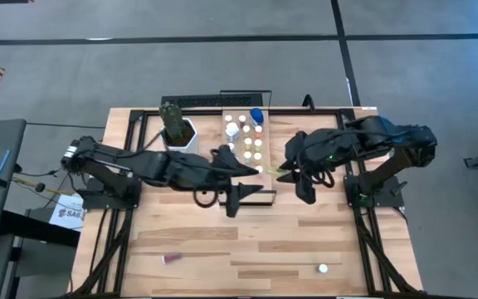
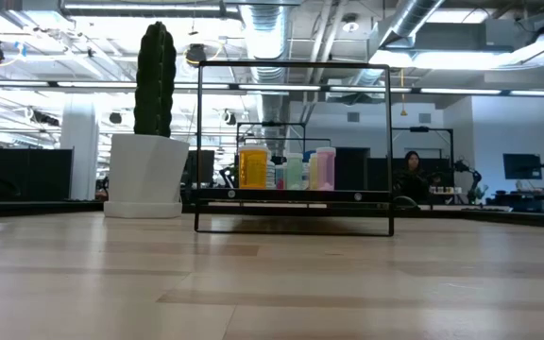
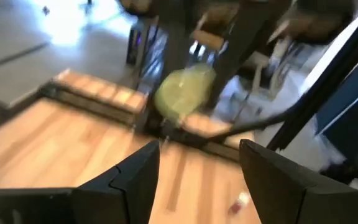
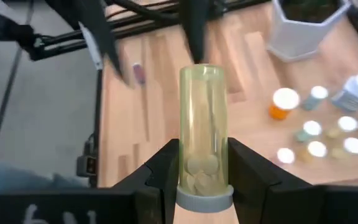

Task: Pick and place medicine bottles onto shelf by color
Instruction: Put the yellow pill bottle on the shelf

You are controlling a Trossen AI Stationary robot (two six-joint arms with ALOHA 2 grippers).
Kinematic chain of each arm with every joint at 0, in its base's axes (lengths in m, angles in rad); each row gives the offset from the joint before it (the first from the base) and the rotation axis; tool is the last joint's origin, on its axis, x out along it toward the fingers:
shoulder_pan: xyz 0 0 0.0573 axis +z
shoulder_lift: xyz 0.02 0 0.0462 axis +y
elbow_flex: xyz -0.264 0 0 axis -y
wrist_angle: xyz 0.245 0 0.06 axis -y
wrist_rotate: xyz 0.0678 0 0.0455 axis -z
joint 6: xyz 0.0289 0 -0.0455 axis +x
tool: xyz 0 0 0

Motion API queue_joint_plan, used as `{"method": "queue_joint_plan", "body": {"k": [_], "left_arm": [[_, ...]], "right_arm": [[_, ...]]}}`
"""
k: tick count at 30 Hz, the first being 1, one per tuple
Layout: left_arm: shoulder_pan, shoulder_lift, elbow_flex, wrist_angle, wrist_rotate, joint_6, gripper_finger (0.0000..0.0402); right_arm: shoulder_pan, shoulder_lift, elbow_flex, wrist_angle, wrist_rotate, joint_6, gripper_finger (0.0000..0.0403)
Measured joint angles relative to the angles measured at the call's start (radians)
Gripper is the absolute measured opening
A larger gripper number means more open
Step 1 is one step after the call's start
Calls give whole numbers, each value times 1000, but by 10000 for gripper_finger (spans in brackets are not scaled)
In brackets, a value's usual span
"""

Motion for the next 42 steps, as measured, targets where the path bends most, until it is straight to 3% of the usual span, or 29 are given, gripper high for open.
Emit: {"method": "queue_joint_plan", "body": {"k": [6,12,21,27,42], "left_arm": [[9,58,-3,18,21,-2,208],[-4,68,-3,23,-61,82,208],[-7,72,-2,84,17,223,208],[-8,72,-2,88,86,226,208],[-8,72,-2,101,48,253,208]], "right_arm": [[24,29,1,-5,-53,-32,134],[59,48,-2,-74,-56,-64,134],[86,55,-1,-49,-56,-91,134],[84,55,-1,-23,-42,-100,133],[73,63,-1,-18,-36,-146,134]]}}
